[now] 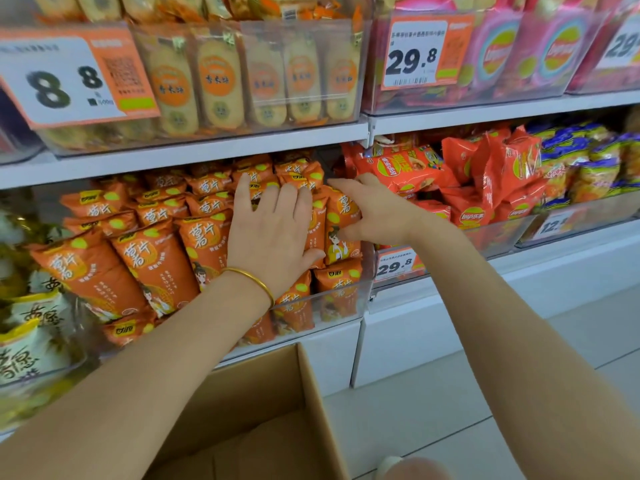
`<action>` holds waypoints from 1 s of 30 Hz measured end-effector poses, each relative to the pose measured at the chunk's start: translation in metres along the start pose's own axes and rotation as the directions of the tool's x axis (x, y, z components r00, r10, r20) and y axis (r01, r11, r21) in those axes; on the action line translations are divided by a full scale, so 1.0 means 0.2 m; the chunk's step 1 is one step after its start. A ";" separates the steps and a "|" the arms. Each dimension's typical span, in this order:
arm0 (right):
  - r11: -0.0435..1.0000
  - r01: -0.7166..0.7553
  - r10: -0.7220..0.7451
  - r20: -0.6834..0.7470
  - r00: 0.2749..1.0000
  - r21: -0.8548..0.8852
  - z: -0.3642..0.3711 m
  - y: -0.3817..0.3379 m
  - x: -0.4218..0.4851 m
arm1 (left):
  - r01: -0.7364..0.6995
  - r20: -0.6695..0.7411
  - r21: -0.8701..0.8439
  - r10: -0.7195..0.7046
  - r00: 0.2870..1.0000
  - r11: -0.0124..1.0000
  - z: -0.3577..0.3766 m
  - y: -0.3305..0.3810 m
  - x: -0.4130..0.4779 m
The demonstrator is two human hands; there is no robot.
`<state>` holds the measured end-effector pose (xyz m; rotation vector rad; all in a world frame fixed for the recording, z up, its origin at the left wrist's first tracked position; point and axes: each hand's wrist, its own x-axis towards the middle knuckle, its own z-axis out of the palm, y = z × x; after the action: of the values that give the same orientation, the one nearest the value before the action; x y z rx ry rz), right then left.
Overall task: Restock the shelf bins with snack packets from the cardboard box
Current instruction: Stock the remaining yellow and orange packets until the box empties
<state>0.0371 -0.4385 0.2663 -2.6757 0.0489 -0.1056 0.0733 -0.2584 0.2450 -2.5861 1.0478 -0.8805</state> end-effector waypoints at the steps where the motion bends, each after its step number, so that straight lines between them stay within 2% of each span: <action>1: 0.999 -0.010 0.012 -0.044 0.999 0.036 0.03 -0.01 -0.01 | 0.000 0.005 0.001 0.000 1.000 1.000 0.00 0.00 0.00; 4: 0.992 0.010 0.015 -0.202 0.979 0.122 0.08 -0.01 -0.07 | -0.004 -0.011 0.020 0.004 1.000 1.000 -0.02 0.00 -0.02; 6: 0.999 0.010 0.002 -0.312 0.950 0.039 0.13 -0.02 -0.13 | -0.005 -0.064 0.027 0.007 0.998 1.000 -0.04 -0.01 -0.05; 9: 0.989 0.032 -0.106 -0.541 0.835 -0.146 0.24 -0.09 -0.19 | 0.019 -0.187 -0.041 -0.027 0.982 0.999 -0.06 -0.04 -0.16; 11: 0.970 0.062 -0.202 -0.635 0.746 -0.236 0.31 -0.16 -0.18 | 0.075 -0.221 -0.097 -0.095 0.971 0.992 -0.04 -0.09 -0.26; 13: 0.950 0.040 -0.242 -0.649 0.721 -0.310 0.37 -0.22 -0.12 | 0.156 -0.186 -0.092 -0.171 0.968 0.984 -0.01 -0.17 -0.35; 16: 0.942 -0.031 -0.205 -0.647 0.735 -0.333 0.43 -0.26 -0.02 | 0.220 -0.087 -0.057 -0.224 0.971 0.974 0.06 -0.29 -0.39; 19: 0.935 -0.042 -0.209 -0.642 0.738 -0.353 0.46 -0.24 0.04 | 0.180 -0.043 -0.035 -0.182 0.982 0.983 0.13 -0.33 -0.38; 24: 0.912 -0.025 -0.271 -0.647 0.713 -0.409 0.46 -0.19 0.05 | 0.126 -0.060 -0.067 -0.130 0.990 0.990 0.15 -0.35 -0.37; 27: 0.902 -0.058 -0.283 -0.688 0.668 -0.427 0.45 -0.22 0.02 | 0.091 -0.105 -0.138 -0.106 0.989 0.986 0.09 -0.38 -0.41; 30: 0.888 -0.049 -0.346 -0.734 0.585 -0.458 0.46 -0.32 -0.01 | 0.140 -0.150 -0.097 -0.154 0.977 0.985 0.04 -0.45 -0.49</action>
<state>0.0437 -0.3401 0.2130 -2.7947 0.1374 -1.5474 0.0728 -0.1255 0.2306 -2.7324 0.9622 -1.1147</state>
